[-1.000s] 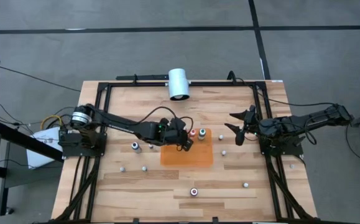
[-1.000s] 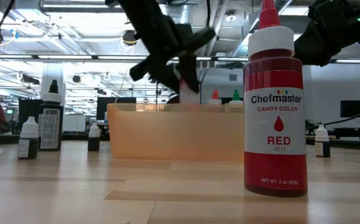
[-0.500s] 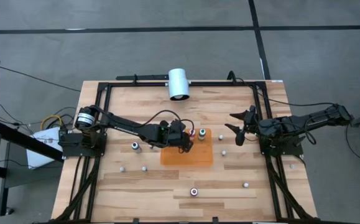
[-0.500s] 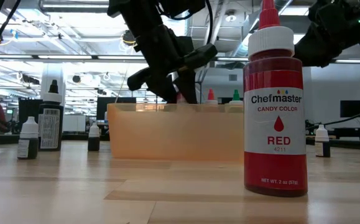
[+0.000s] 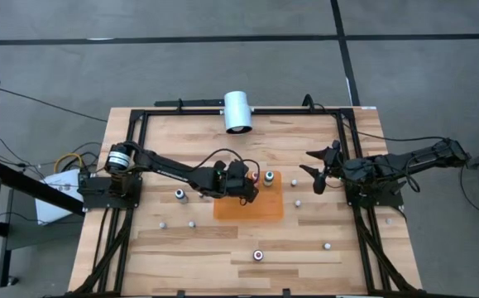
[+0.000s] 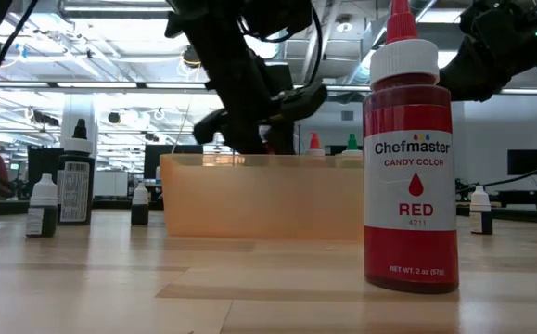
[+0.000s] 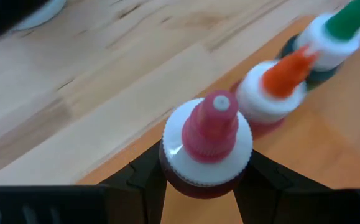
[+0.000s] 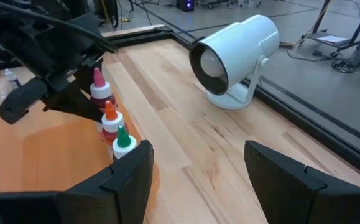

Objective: Pick & Place food coloring
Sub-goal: Put the large pink food coloring into the orange bin

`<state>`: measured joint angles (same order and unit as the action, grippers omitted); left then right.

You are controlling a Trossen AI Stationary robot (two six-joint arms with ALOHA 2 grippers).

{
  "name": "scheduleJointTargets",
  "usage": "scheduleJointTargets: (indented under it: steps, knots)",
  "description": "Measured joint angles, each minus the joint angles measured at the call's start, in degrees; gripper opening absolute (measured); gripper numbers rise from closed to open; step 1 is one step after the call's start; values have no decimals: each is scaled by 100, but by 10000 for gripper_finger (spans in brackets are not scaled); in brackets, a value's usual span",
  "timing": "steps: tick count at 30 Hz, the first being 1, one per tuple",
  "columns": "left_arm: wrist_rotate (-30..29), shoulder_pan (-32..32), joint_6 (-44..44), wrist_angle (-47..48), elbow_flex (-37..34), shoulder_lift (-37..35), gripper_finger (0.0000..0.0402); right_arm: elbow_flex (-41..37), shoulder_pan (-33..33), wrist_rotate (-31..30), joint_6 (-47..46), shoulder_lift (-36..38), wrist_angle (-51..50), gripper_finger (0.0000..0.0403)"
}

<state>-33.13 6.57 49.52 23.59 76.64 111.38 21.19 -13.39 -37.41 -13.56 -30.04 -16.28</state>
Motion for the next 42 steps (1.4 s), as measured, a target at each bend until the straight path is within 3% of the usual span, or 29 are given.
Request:
scheduleJointTargets:
  steps: [25, 42]
  knots:
    - [-74, -2, -233, -368, 20, 406, 144, 0, 1, -2, 0, 0, -1, 240]
    - [197, -2, -337, -1034, 31, 544, 151, 0, 1, 1, 0, 0, -130, 240]
